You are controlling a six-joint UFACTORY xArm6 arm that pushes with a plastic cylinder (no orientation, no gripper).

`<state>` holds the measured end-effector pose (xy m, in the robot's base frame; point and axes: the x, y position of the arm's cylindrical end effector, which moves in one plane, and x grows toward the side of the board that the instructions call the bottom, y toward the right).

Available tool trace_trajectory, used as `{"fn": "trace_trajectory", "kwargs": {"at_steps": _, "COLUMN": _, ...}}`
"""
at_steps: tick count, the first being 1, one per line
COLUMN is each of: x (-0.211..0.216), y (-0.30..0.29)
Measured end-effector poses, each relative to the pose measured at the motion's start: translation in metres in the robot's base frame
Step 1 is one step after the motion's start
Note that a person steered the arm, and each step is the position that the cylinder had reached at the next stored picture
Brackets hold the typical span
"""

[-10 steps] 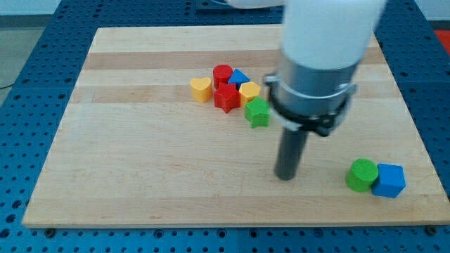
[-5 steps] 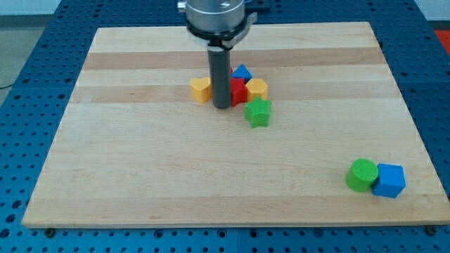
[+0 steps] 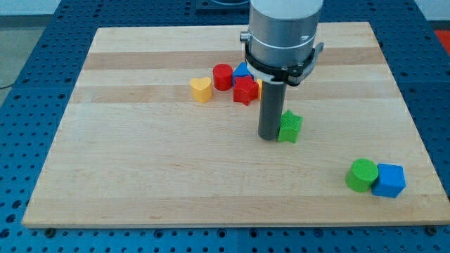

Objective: Slide the green star towards the right bottom

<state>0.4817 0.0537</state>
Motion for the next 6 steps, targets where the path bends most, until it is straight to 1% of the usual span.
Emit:
{"fn": "trace_trajectory", "kwargs": {"at_steps": 2, "x": 0.0, "y": -0.007}}
{"fn": "trace_trajectory", "kwargs": {"at_steps": 5, "x": -0.014, "y": -0.013}}
{"fn": "trace_trajectory", "kwargs": {"at_steps": 6, "x": -0.038, "y": -0.013}}
